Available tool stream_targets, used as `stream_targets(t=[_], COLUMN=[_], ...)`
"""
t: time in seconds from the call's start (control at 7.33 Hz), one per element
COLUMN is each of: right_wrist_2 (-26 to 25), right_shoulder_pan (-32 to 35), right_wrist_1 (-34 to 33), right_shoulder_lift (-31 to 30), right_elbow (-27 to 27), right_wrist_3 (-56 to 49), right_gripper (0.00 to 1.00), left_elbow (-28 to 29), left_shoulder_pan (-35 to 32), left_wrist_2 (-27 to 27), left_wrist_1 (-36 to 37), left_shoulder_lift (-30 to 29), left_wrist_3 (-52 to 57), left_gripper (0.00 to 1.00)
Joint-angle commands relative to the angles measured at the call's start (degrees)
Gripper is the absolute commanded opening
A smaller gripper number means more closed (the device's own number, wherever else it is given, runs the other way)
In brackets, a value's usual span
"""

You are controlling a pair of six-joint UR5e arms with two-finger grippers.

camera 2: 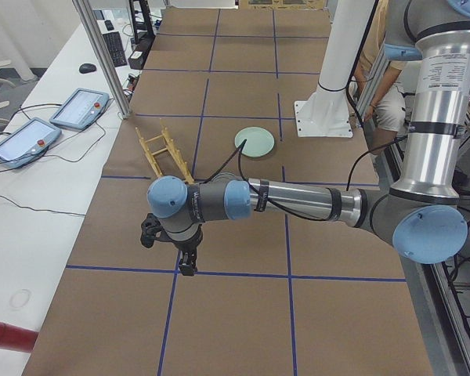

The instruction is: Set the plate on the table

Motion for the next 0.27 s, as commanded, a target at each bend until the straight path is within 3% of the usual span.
stream_targets(t=[0.0,0.14], right_wrist_2=[0.00,0.00], right_shoulder_pan=[0.00,0.00], right_wrist_1=[0.00,0.00], right_shoulder_lift=[-0.02,-0.02], right_elbow=[0.01,0.01], right_wrist_3=[0.00,0.00], right_gripper=[1.00,1.00], left_elbow=[-0.16,0.27], left_shoulder_pan=[0.00,0.00], left_wrist_2=[0.07,0.07], left_wrist_1=[0.00,0.09], left_shoulder_lift=[-0.14,-0.15], left_wrist_3=[0.00,0.00], left_gripper=[1.00,1.00])
